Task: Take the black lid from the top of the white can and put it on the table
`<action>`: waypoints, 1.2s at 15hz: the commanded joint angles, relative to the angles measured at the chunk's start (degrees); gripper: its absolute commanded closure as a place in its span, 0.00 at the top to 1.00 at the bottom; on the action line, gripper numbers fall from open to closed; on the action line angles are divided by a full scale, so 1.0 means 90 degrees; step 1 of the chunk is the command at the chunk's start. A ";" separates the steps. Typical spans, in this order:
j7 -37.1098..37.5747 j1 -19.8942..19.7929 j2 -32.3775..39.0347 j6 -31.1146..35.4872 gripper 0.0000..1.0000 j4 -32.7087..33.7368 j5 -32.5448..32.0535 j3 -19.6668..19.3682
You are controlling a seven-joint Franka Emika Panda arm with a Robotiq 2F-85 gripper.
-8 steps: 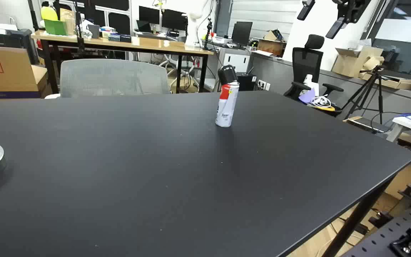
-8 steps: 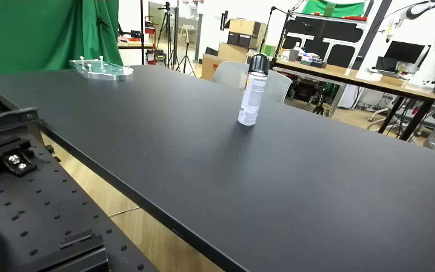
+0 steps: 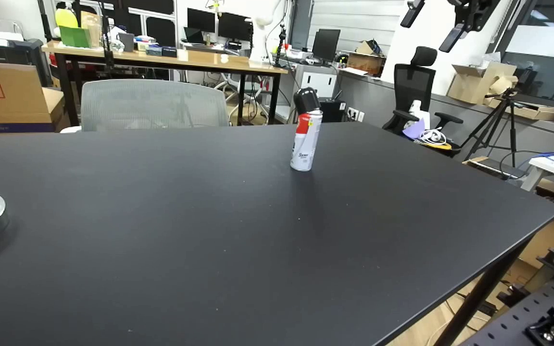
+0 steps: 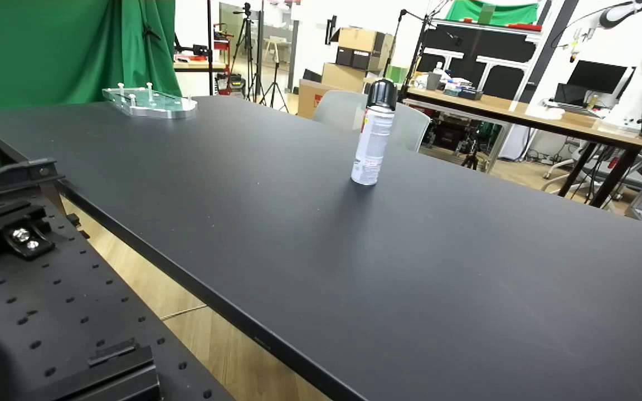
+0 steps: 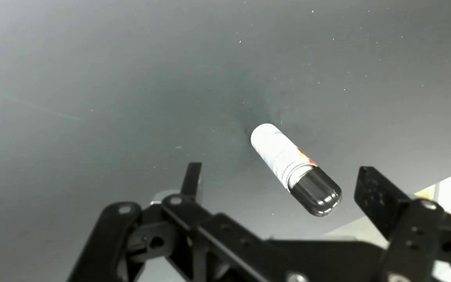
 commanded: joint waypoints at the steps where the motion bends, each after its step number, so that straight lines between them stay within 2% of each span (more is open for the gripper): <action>1: -0.0047 -0.0177 0.0019 -0.0027 1.00 0.0014 0.0064 0.0168; 4: -0.0051 -0.0170 0.0090 -0.0049 1.00 0.0072 0.0045 0.0193; 9: 0.0022 -0.0095 0.0737 0.0262 1.00 0.0465 -0.0308 0.0613; 13: 0.0047 -0.0020 0.1563 0.0600 1.00 0.1025 -0.0661 0.1012; 18: -0.0010 0.0033 0.2663 0.0548 1.00 0.1969 -0.1096 0.1394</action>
